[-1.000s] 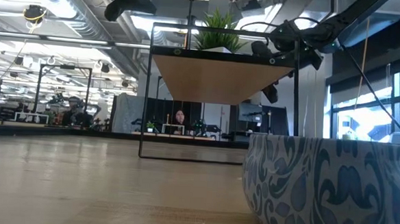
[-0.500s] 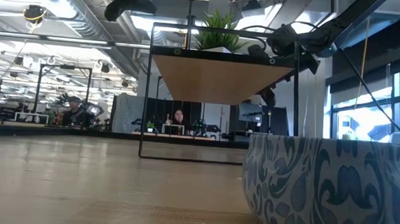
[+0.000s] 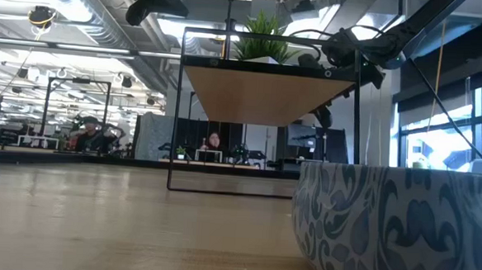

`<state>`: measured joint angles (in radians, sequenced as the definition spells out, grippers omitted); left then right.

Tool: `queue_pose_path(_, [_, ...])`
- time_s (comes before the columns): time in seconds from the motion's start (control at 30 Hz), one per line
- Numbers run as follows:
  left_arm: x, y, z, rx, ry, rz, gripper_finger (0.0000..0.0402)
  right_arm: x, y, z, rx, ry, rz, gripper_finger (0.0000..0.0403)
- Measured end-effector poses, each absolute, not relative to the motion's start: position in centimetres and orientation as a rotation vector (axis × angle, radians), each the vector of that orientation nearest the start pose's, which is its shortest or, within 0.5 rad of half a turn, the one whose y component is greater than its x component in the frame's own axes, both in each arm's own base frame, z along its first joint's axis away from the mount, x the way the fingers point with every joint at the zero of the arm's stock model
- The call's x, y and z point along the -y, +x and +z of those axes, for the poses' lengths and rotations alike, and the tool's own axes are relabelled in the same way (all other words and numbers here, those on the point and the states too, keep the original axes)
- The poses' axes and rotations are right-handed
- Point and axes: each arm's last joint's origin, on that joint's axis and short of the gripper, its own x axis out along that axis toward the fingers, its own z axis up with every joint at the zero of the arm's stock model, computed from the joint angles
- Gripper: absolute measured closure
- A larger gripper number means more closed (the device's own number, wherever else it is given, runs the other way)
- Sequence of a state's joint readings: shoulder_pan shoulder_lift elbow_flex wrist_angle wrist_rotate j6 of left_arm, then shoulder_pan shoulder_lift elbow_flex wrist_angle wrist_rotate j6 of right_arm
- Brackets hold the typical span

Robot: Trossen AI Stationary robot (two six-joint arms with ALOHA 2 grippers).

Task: Pick & Place candle stick holders
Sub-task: Put the top blue scented candle on the shelf, then put the candle holder on the shelf

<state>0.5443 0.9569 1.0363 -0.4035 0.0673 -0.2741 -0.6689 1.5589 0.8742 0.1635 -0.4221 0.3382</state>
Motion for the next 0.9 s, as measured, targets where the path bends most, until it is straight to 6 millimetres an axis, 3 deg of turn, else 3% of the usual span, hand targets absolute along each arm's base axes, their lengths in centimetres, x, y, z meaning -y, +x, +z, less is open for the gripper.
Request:
queue_pose_path(0.23, [-10.1, 17.1, 36.8, -0.246, -0.366, 0.514, 0.0400, 19.2, 26.2, 21.5, -0.400, 0.606, -0.297, 0.0400])
queue_pose_path(0.5, [-10.1, 17.1, 36.7, -0.250, -0.367, 0.514, 0.0400, 18.1, 24.9, 23.7, -0.402, 0.604, -0.285, 0.0400])
queue_pose_path(0.7, [-10.0, 16.8, 36.7, -0.262, -0.371, 0.518, 0.0400, 16.6, 22.9, 27.7, -0.333, 0.556, -0.301, 0.0400])
queue_pose_path(0.9, [-8.9, 15.1, 37.1, -0.266, -0.424, 0.512, 0.0400, 14.5, 21.1, 33.6, -0.291, 0.477, -0.340, 0.0400])
